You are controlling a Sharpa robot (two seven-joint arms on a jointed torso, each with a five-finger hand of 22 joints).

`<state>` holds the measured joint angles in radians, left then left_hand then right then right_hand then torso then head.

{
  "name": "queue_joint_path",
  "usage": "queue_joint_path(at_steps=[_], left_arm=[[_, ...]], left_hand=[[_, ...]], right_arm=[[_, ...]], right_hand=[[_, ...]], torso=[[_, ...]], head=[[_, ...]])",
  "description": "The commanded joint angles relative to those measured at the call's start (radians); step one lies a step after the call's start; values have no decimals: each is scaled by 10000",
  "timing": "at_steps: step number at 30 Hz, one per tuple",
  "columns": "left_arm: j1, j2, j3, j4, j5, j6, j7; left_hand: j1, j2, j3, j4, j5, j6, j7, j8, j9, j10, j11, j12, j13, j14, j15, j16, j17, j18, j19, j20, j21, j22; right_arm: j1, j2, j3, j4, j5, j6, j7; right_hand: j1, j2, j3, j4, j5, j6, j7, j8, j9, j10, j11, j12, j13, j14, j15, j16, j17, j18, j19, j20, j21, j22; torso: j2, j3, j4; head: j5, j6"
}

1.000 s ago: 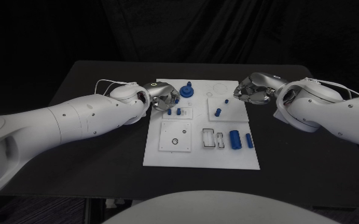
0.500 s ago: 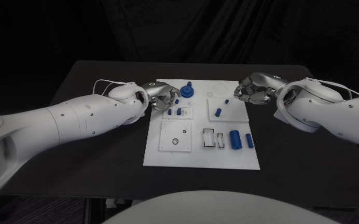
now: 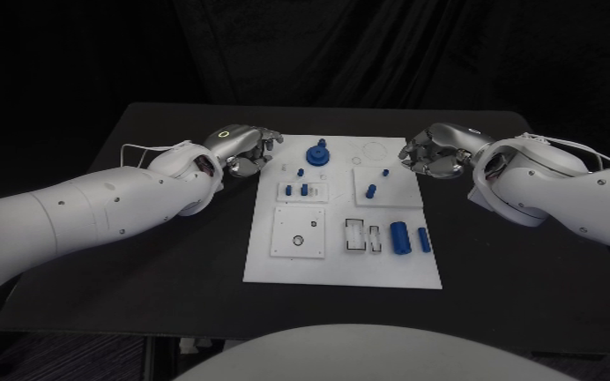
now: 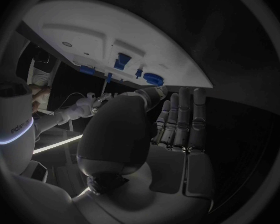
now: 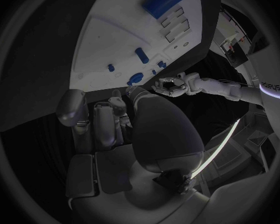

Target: Assemble the parts on the task board

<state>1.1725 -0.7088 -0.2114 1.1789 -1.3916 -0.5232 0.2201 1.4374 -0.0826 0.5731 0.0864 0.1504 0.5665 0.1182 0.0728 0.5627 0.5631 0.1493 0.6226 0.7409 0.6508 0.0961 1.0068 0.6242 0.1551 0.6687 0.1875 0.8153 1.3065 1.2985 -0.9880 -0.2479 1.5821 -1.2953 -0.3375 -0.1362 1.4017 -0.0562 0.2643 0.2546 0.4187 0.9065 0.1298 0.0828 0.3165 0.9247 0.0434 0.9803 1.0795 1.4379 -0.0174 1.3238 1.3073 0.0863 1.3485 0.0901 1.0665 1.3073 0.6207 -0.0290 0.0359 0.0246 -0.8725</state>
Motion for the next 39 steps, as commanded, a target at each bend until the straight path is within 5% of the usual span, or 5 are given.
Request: queue_joint_path(at_steps=[1,6,14,23,39], left_arm=[[-5,-375,7,390,2682,-1316,2408],[-4,-1052,6,1024,5808,-211,4310],[-7,-1846,4,2341,9913,2494,5375],[-114,-2149,4,3290,11904,4399,5671],[-356,-2280,5,3586,12238,5200,5583]], left_hand=[[-308,77,-299,623,357,494,217,111,-85,-920,93,18,-19,-1802,267,-1588,-699,-157,-1782,16,-1336,-279],[-708,28,-1390,1940,1164,671,-178,161,-200,-3504,-306,-402,-393,-4851,77,-4027,-1943,-310,-4826,-312,-4402,-1919],[-1367,1048,-3859,2042,1952,1279,-115,215,-1101,-3180,22,-1230,-3026,-4705,343,-7411,-4263,-133,-5652,155,-7361,-5730],[-1183,2005,-6063,2065,1801,-1259,-539,-234,-3719,-4223,-574,-3961,-6378,-6108,228,-9832,-6019,-74,-5512,72,-7675,-7963],[-78,2780,-7180,2037,2635,-1289,-654,-235,-4454,-4425,-408,-3993,-7030,-6035,525,-9928,-6113,-73,-5401,381,-7643,-8717]], right_arm=[[90,5,7,78,-77,-561,245],[250,158,7,86,-405,-438,135],[132,438,7,-67,-1440,-188,54],[-337,564,8,-466,-2735,-225,-75],[-900,1146,7,-1460,-3487,-531,-111]], right_hand=[[437,-217,277,-228,269,132,20,96,59,-1059,45,-1279,-1020,-124,11,-118,62,157,-128,9,-157,1282],[946,-556,674,-681,1124,-19,18,72,165,-1847,161,-2000,-1521,-705,64,-793,-519,341,-758,54,-1213,1038],[643,-658,543,-839,415,-626,-200,69,662,-3248,503,-2435,-1903,-1737,232,-1719,-1494,346,-1209,192,-1352,1020],[562,-758,564,-880,507,-843,-271,78,911,-3991,658,-3076,-2627,-1600,337,-1193,-1390,266,-995,307,-663,1146],[422,-856,582,-915,837,-746,-343,147,1055,-3722,715,-3275,-3225,-1428,370,-885,-1402,209,-771,355,-137,1230]], torso=[[-4,-7,7],[-3,-16,6],[15,-40,98],[37,-62,281],[178,-323,526]], head=[[10,-1],[66,-1],[-81,-1],[-530,-1],[-1055,-1]])
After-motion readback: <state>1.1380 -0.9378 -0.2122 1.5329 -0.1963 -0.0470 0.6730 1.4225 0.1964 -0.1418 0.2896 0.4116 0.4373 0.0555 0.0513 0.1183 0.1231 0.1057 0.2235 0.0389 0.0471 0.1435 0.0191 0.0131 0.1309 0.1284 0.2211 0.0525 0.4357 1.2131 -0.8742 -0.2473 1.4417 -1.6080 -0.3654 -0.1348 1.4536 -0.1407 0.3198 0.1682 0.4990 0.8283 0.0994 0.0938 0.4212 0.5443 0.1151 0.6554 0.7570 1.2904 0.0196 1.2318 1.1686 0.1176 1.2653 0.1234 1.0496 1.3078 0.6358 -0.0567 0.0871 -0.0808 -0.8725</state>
